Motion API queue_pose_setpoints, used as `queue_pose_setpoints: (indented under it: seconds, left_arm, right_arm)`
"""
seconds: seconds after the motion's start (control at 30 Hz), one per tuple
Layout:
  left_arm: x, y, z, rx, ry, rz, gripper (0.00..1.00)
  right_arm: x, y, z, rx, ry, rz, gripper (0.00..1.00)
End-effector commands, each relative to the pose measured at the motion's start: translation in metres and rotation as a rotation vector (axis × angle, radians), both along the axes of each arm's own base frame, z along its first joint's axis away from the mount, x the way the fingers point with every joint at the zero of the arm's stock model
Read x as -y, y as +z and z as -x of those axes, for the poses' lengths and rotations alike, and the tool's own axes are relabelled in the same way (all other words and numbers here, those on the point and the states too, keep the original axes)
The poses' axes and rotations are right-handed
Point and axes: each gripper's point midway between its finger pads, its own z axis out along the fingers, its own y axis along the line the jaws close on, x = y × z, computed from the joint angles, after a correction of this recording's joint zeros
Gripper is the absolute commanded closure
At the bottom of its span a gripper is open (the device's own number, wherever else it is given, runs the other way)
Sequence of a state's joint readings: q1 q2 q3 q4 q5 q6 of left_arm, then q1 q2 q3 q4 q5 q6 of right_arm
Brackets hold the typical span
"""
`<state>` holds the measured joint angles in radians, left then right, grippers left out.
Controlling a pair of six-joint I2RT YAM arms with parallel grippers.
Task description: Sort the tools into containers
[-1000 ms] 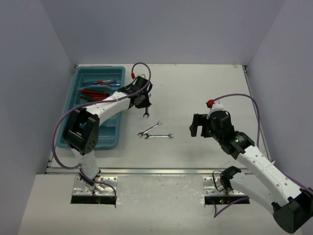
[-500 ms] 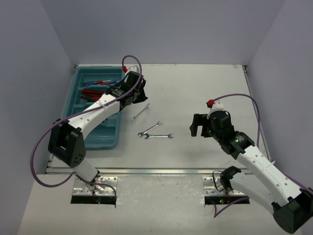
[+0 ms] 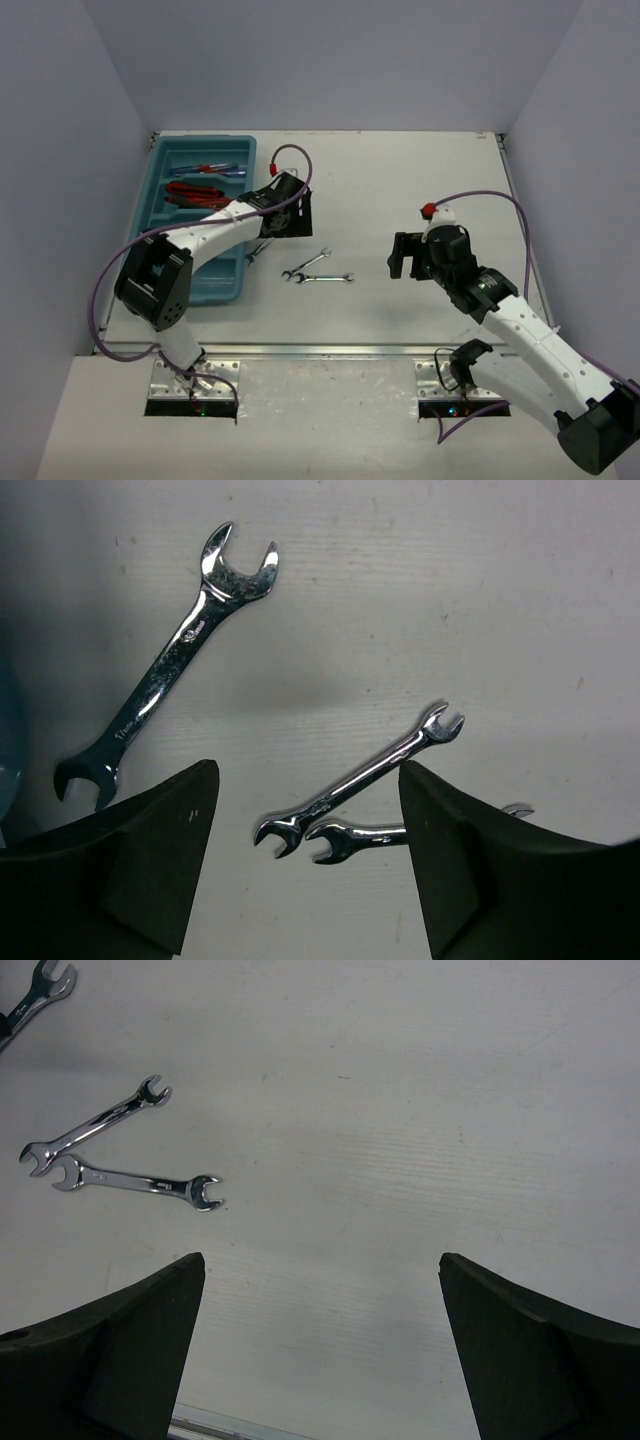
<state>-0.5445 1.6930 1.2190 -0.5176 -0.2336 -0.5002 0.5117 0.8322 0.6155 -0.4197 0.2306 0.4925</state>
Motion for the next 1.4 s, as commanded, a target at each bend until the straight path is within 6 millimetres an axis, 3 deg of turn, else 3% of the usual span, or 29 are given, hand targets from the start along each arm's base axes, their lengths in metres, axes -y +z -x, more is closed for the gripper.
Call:
queue_pose_setpoints:
  seconds: [0.0,0.17,0.3,0.47,0.73,0.97,1.07,1.2,1.37]
  left_arm:
    - [-0.017,-0.011,0.005,-0.020,-0.047,-0.139,0.17]
    - [-0.031,-0.045,-0.005,-0.102,-0.080,-0.206,0.15]
    - [-0.039,-0.051,-0.026,-0.067,-0.115,-0.216,0.13]
    - [-0.049,-0.043,-0.051,-0.038,-0.125,-0.227,0.11]
    - [-0.042,-0.084,-0.036,-0.197,-0.178,-0.044,0.13]
    - [-0.040,-0.114,-0.019,-0.304,-0.176,-0.032,0.33]
    - [-0.027,-0.117,-0.012,-0.322,-0.197,-0.011,0.54]
    - [-0.002,-0.118,-0.001,-0.315,-0.235,-0.043,0.64]
    - [0.013,-0.123,0.003,-0.330,-0.253,-0.030,0.86]
  right_arm:
    - [-0.004,0.007,-0.007,0.039,0.011,-0.014,0.01]
    - [-0.006,0.006,-0.006,0.031,0.027,-0.016,0.01]
    - [-0.007,0.006,-0.005,0.033,0.033,-0.022,0.01]
    - [-0.010,0.005,-0.003,0.027,0.050,-0.027,0.01]
    - [-0.012,0.008,-0.002,0.036,0.062,-0.040,0.01]
    - [-0.014,0.008,-0.002,0.039,0.072,-0.046,0.01]
    - [-0.014,0.008,-0.002,0.038,0.073,-0.043,0.01]
    - [-0.013,0.009,-0.002,0.043,0.068,-0.044,0.01]
    - [-0.012,0.010,-0.002,0.050,0.067,-0.046,0.01]
